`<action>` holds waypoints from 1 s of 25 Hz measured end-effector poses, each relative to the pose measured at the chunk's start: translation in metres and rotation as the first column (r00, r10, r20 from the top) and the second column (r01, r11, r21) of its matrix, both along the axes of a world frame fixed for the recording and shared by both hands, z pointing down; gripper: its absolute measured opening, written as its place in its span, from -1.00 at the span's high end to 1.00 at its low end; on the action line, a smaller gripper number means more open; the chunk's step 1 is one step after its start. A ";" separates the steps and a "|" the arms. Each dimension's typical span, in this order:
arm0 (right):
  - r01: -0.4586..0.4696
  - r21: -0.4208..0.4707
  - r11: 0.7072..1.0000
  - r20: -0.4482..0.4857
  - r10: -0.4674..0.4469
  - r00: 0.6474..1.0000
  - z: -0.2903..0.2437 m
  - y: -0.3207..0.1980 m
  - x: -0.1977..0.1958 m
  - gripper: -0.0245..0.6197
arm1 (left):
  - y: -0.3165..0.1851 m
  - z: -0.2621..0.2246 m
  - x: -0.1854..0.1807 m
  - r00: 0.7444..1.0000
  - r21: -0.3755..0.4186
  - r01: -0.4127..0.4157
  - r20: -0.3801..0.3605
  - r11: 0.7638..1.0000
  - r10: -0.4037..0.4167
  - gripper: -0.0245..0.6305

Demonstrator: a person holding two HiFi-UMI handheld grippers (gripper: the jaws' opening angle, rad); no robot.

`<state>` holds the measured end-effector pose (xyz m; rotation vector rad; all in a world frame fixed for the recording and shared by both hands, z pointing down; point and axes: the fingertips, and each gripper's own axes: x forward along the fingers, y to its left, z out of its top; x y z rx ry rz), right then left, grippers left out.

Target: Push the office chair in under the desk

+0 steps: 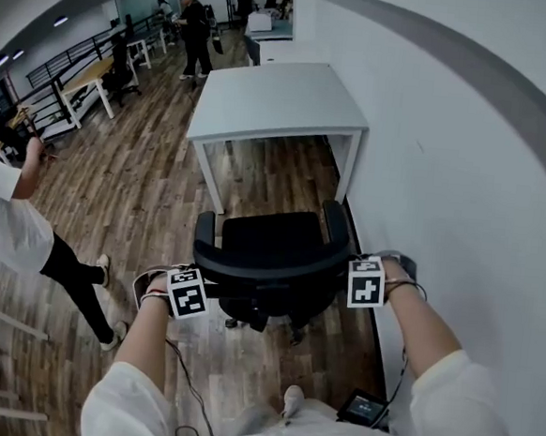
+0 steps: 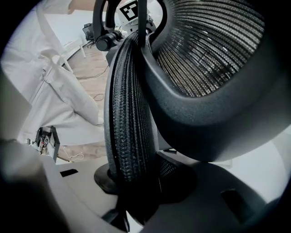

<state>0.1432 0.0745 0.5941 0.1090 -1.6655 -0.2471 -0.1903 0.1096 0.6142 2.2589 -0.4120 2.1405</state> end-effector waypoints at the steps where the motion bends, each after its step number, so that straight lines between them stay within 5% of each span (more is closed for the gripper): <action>1: -0.006 -0.001 1.000 -0.008 0.006 1.000 0.000 -0.003 0.003 0.44 | -0.003 -0.002 0.001 1.000 0.008 0.000 -0.002 1.000 0.000 0.43; 25: -0.081 0.006 0.997 -0.018 0.081 0.997 -0.005 -0.096 0.032 0.44 | -0.117 -0.003 0.029 0.997 -0.009 -0.076 -0.008 0.997 0.076 0.44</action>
